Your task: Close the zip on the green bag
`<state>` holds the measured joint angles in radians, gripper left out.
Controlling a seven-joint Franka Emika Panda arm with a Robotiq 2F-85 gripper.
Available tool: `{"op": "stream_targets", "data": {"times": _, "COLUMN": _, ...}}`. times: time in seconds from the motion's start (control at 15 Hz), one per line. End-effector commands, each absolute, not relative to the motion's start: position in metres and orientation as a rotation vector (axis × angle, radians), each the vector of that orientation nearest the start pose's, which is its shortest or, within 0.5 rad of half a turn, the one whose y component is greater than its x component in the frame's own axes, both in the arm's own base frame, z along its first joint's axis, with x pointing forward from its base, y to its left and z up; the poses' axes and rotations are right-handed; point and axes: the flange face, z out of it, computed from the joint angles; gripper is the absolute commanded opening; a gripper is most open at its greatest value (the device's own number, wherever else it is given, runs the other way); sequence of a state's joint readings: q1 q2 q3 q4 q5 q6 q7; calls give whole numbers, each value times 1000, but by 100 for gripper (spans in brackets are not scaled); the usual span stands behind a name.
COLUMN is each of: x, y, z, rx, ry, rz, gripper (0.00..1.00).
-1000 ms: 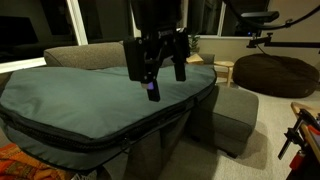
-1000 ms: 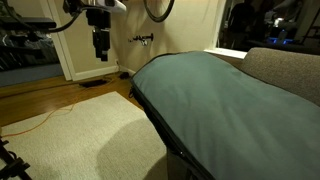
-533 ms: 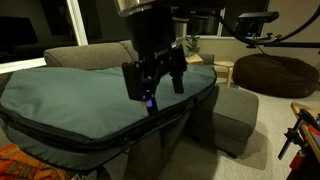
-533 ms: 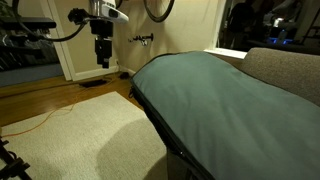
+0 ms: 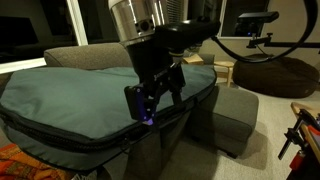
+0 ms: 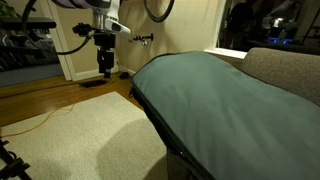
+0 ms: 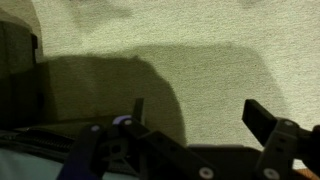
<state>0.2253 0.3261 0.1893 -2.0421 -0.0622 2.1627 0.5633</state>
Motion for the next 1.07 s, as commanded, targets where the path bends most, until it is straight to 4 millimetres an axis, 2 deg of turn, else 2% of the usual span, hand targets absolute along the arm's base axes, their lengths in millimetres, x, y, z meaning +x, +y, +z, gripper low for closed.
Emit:
{"op": "stream_targets", "data": {"times": 0.0, "x": 532, "y": 230, "z": 258, "rx": -3209, "ry": 158, "rz": 225, "gripper": 100}}
{"op": "stream_targets", "data": {"times": 0.53, "x": 543, "y": 233, "z": 235, "rx": -3188, "ry": 115, "rz": 136, "gripper": 100}}
{"op": "stream_targets", "data": {"times": 0.87, "x": 549, "y": 231, "z": 234, "rx": -3174, "ry": 141, "rz": 55, "gripper": 100}}
{"op": "stream_targets", "data": {"times": 1.0, "x": 549, "y": 230, "z": 231, "rx": -3161, "ry": 142, "rz": 99, "gripper": 100}}
